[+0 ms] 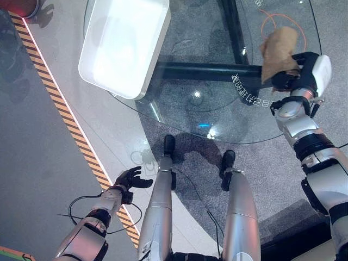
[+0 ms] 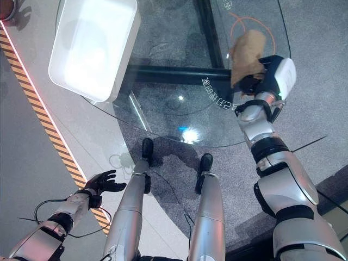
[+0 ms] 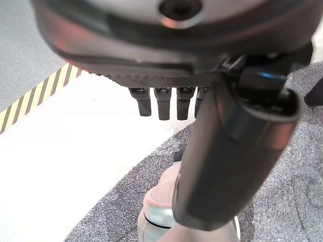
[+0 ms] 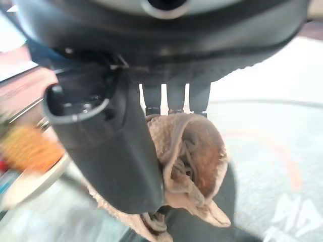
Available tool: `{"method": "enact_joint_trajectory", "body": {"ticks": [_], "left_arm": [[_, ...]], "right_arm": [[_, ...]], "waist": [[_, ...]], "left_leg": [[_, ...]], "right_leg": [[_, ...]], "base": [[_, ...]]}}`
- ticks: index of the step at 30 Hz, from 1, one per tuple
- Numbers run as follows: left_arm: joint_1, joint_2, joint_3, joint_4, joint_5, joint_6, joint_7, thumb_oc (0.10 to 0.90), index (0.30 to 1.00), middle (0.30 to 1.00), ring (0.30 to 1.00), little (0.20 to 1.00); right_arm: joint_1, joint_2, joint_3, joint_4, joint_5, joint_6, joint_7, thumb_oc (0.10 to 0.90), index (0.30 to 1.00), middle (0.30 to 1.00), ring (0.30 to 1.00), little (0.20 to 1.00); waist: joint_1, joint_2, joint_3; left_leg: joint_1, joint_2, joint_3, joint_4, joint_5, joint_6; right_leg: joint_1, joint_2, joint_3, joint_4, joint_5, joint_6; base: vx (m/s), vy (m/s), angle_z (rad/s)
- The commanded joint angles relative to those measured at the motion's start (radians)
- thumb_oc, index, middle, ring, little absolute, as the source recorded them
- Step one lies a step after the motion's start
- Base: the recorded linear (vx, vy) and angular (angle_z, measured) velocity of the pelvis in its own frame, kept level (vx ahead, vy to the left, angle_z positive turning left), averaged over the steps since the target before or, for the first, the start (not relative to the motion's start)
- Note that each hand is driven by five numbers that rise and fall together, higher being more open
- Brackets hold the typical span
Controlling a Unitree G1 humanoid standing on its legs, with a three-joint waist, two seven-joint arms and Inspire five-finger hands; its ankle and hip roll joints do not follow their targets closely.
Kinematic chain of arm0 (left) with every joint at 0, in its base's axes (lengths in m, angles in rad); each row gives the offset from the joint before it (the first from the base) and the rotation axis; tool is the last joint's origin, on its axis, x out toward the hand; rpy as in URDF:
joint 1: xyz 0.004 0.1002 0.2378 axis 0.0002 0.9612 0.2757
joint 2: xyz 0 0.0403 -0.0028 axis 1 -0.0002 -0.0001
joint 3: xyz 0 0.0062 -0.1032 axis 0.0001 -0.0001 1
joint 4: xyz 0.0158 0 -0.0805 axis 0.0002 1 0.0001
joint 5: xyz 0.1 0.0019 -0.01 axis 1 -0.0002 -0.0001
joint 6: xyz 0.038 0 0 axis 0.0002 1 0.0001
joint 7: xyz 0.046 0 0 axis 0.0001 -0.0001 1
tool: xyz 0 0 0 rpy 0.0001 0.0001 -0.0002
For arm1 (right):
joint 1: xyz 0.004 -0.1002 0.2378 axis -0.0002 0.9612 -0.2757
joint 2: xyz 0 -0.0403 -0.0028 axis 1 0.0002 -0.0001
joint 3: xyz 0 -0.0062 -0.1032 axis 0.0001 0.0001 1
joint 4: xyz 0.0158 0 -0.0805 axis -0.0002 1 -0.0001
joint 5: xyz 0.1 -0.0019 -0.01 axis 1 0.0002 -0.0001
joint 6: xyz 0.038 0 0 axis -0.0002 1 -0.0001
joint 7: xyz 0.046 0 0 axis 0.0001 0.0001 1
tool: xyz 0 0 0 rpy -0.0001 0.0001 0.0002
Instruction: Wipe the table with a cloth and put it in the basket.
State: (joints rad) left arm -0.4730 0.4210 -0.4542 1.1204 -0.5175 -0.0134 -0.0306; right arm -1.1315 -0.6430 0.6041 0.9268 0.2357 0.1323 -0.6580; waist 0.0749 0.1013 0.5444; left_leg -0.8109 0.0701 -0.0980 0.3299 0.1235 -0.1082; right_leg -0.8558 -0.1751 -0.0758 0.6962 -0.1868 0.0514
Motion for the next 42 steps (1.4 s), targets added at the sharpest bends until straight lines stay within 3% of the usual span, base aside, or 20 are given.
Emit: {"method": "enact_joint_trajectory", "body": {"ticks": [1,9,19,42], "left_arm": [[0.034,0.006,0.019,0.05,0.011,-0.001,0.013,0.8,0.9,0.9,0.9,0.9],[0.041,-0.024,0.009,0.045,0.021,-0.01,0.021,0.8,0.9,0.9,0.9,0.9],[0.04,-0.047,-0.005,0.044,0.029,-0.022,0.028,0.8,0.9,0.9,0.9,0.9],[0.036,-0.096,0.003,0.03,0.038,-0.016,0.061,0.8,0.9,0.9,0.9,0.9]], "right_arm": [[-0.128,-0.038,0.047,-0.066,-0.095,-0.031,0.01,0.1,0.3,0.3,0.3,0.2],[-0.124,0.029,0.101,-0.073,-0.18,0.029,0.088,0.1,0.3,0.3,0.3,0.2],[-0.092,0.103,0.14,-0.054,-0.235,0.024,0.169,0.1,0.3,0.3,0.3,0.2],[0.009,0.23,0.225,-0.248,-0.366,-0.016,0.336,0.1,0.3,0.3,0.3,0.2]], "waist": [[0.02,-0.001,-0.024],[0.034,0.014,-0.024],[0.044,0.024,-0.024],[0.031,0.034,-0.024]], "left_leg": [[0.022,-0.024,0.059,0.138,-0.144,0.093],[0.031,-0.033,0.062,0.128,-0.135,0.092],[0.027,-0.036,0.065,0.121,-0.126,0.092],[0.036,-0.043,0.077,0.098,-0.105,0.081]], "right_leg": [[0.042,0.003,-0.035,-0.14,0.121,-0.017],[0.05,-0.001,-0.042,-0.139,0.115,-0.023],[0.046,-0.003,-0.047,-0.14,0.119,-0.025],[0.041,-0.004,-0.034,-0.152,0.129,-0.023]], "base": [[0.0,0.0,0.0],[0.0,0.0,0.0],[0.0,0.0,0.0],[0.0,0.0,0.0]]}}
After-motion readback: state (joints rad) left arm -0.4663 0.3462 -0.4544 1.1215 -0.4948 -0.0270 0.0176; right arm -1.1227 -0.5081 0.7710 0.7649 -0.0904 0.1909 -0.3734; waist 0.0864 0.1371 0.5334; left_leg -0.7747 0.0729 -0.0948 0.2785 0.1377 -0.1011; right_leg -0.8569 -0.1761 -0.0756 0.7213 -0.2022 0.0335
